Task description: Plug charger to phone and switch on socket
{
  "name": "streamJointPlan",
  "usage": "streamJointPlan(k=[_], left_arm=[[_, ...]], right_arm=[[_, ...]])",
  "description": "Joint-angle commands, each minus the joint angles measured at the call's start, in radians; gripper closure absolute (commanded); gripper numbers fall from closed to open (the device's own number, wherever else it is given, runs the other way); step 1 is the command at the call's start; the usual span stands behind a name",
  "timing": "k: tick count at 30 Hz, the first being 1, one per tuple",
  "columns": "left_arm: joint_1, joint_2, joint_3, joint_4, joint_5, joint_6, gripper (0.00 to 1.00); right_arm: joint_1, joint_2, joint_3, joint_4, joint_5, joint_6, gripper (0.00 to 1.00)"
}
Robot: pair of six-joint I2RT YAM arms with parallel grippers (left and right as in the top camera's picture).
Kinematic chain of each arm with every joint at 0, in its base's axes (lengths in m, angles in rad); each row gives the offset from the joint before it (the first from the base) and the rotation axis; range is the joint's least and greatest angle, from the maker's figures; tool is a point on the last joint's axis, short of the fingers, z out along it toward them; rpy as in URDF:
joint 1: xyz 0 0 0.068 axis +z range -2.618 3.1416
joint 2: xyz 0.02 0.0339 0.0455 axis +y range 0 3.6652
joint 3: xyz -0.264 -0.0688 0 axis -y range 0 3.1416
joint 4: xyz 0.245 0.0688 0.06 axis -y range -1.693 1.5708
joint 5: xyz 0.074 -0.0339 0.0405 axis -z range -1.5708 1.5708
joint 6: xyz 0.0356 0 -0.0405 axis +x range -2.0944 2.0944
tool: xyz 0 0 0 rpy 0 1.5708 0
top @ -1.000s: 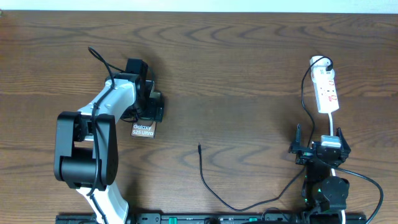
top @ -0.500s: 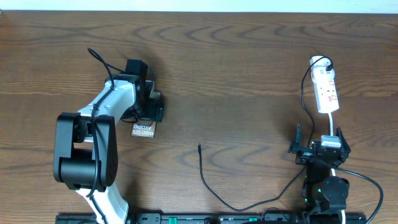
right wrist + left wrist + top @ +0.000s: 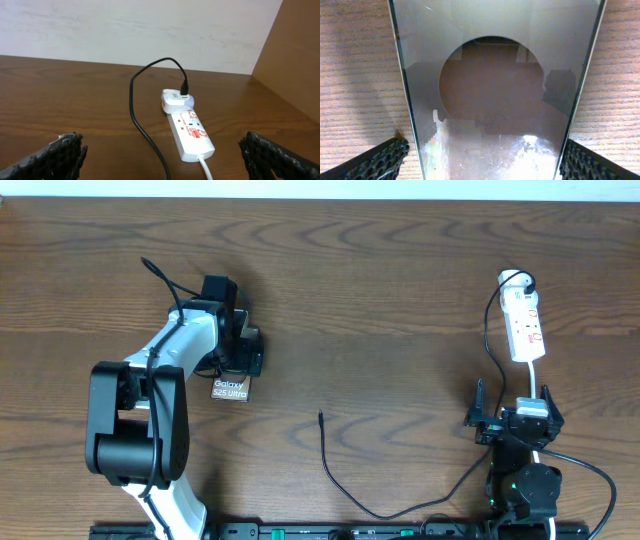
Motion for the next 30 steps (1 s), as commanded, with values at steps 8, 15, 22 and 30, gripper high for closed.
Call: streamJointPlan(k=[8, 15, 22, 30], left_arm=[[0.004, 0.059, -0.051, 0.020, 0.017, 0.023, 0.02], [0.004, 0.059, -0.051, 0.019, 0.017, 0.023, 0.02], [0.004, 0.059, -0.051, 0.016, 0.017, 0.023, 0.01], [0.004, 0.059, -0.051, 0.013, 0.017, 0.023, 0.11]], right_arm=[[0.004, -0.003, -0.001, -0.004, 0.002, -0.007, 0.01], [0.004, -0.003, -0.001, -0.004, 0.002, -0.007, 0.01], [0.004, -0.003, -0.001, -0.004, 0.002, -0.007, 0.01], [0.004, -0.003, -0.001, -0.004, 0.002, -0.007, 0.01]])
